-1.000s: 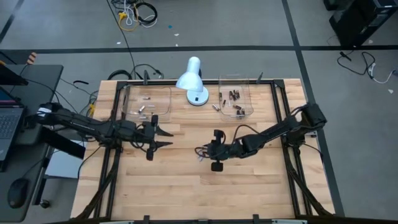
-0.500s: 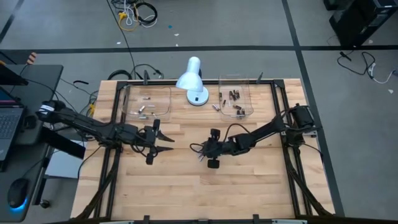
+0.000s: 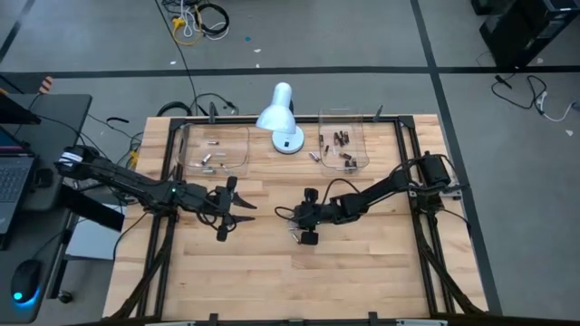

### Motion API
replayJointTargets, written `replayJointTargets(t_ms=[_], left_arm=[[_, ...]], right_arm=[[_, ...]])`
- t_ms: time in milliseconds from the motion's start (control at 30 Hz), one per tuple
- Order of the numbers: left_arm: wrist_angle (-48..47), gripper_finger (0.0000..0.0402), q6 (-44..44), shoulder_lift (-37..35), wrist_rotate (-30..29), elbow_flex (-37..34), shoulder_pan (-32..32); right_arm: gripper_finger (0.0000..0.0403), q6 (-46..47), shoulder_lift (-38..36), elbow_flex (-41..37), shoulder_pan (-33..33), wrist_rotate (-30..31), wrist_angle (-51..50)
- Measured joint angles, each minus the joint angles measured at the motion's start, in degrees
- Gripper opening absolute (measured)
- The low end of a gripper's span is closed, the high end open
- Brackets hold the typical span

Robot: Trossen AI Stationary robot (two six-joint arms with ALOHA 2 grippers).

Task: Sort batteries
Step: Put the silver battery in the transparent bin

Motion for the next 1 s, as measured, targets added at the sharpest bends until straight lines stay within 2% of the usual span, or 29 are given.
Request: replayJointTargets(t_ms=[133,333,600,833,1000], left_arm=[[0.04,0.0147,0.02,-0.02,-0.02,0.0,0.0],[0.09,0.0147,1.84,1.14,-0.24,0.0,0.0],[4.41,0.0147,3.06,8.49,-0.29,0.0,0.0],[9.69,0.0147,3.23,13.32,-3.0,0.0,0.03],[13.8,0.0147,3.21,15.88,-6.87,0.0,0.09]], right_arm=[[0.0107,0.02,-0.02,0.02,-0.4,-1.33,-0.41],[0.0017,-0.24,-0.02,0.02,-0.62,-2.99,-0.66],[0.0007,-2.3,-0.69,-0.42,-0.15,0.15,3.82],[0.0004,-7.86,-5.21,-0.28,4.15,6.21,13.4],[0.0005,-12.72,-6.75,-0.2,6.37,7.8,23.45]])
